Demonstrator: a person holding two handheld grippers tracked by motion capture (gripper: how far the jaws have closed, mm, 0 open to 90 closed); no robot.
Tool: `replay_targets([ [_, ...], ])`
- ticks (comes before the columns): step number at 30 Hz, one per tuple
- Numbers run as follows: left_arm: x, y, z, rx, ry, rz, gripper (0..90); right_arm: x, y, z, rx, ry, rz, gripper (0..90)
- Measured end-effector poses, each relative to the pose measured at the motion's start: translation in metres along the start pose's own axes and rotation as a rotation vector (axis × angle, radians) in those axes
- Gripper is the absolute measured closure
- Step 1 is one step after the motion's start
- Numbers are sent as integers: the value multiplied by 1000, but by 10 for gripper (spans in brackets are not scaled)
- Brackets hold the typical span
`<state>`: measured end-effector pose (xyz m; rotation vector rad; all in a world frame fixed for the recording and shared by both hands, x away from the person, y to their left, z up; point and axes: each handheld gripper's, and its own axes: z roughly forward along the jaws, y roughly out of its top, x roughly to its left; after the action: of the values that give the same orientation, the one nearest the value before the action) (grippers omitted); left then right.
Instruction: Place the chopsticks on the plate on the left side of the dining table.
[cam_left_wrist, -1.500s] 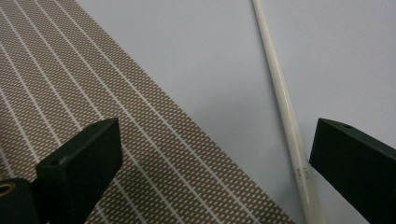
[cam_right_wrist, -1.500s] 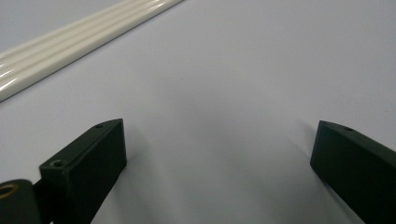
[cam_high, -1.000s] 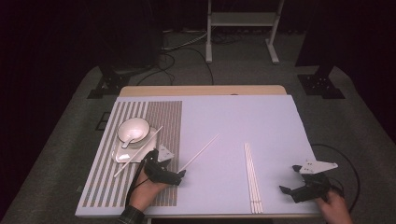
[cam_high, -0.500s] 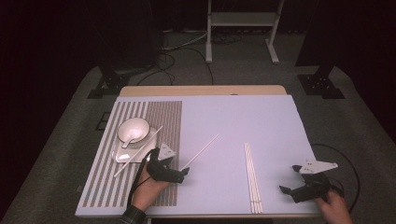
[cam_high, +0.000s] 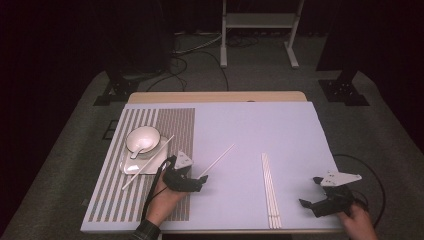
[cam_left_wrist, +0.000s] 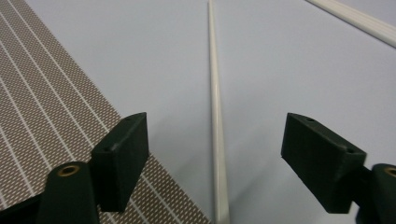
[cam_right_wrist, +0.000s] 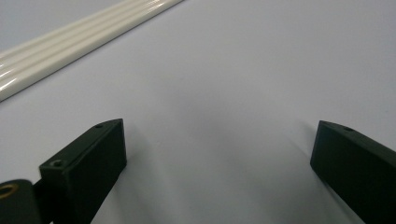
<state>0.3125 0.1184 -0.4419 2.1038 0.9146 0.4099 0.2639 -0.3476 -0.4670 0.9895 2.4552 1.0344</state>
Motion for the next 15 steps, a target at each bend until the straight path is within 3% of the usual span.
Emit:
replay_targets([
  [5,-1,3,5,-2,-24,-11,349,0,0,0,1,0,0,22],
  [15,-4,8,15,13,-19,0,523,0,0,0,1,0,0,22],
])
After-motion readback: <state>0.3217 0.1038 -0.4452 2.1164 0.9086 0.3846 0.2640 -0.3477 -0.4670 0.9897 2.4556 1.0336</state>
